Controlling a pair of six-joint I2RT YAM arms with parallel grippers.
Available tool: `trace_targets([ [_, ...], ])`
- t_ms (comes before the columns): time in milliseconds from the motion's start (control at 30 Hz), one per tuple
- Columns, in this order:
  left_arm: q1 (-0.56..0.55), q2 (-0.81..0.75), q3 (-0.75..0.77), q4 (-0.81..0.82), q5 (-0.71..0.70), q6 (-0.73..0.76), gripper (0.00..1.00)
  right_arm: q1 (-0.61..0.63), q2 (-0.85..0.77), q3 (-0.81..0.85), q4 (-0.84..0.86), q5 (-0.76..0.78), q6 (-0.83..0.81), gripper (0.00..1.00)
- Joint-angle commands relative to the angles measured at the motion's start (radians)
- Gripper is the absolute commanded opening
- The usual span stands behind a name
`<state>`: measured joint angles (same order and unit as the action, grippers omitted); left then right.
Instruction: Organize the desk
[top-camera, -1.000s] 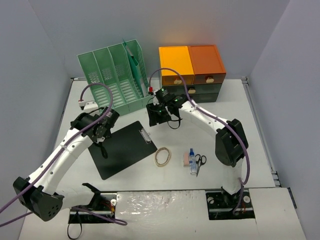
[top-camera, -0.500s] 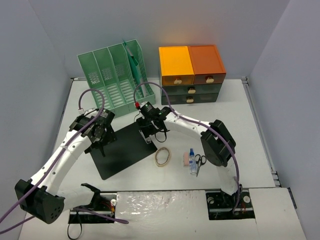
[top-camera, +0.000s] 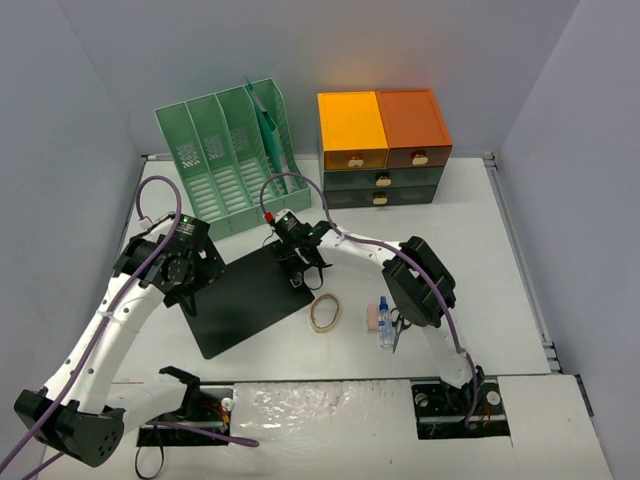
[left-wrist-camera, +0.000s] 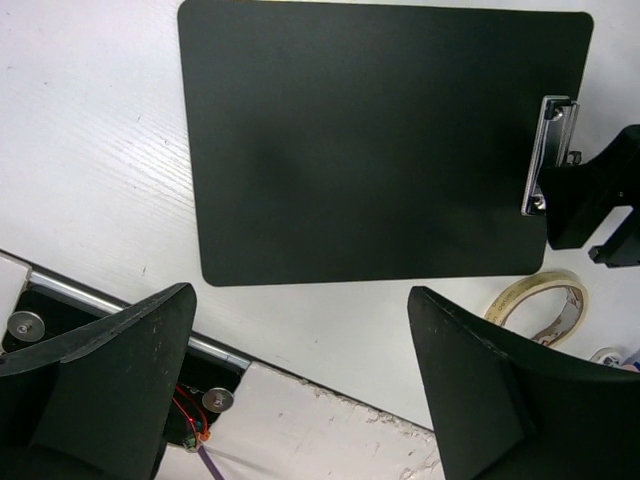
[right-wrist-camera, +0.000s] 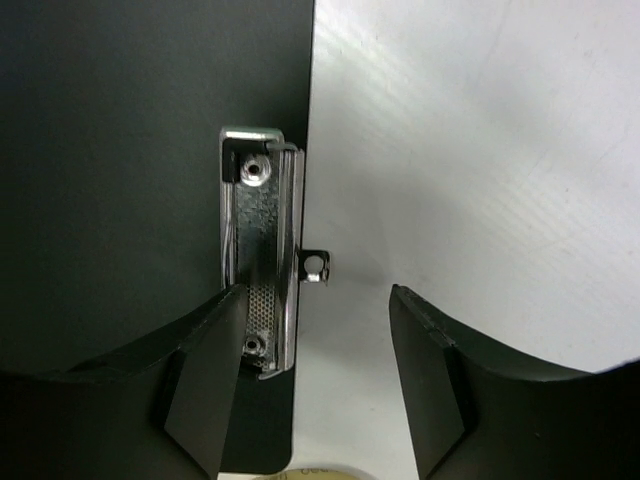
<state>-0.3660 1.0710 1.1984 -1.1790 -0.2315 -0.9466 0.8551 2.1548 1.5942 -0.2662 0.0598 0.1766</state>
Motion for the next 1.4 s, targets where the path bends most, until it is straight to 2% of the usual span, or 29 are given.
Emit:
trace_targets([
  [0,0.004,0.0,0.058,-0.004,0.003,0.011,0.85,0.016,0.004,0.066,0.035,-0.001,-0.02,0.56],
  [267,0.011,0.009,0.039,0.01,0.011,0.015,0.85,0.023,-0.009,0.097,0.031,-0.023,-0.012,0.55],
  [833,0.022,0.035,0.043,0.025,0.014,0.029,0.85,0.035,0.074,0.096,0.025,-0.094,-0.022,0.52],
  [933,0.025,0.039,0.038,0.03,0.017,0.031,0.85,0.037,0.087,0.096,0.025,-0.098,-0.021,0.47],
  [1033,0.025,0.045,0.036,0.035,0.02,0.033,0.85,0.04,0.094,0.094,0.025,-0.101,-0.018,0.33],
  [1367,0.03,0.054,0.019,0.057,0.033,0.037,0.85,0.04,0.095,0.09,0.022,-0.087,-0.015,0.01],
])
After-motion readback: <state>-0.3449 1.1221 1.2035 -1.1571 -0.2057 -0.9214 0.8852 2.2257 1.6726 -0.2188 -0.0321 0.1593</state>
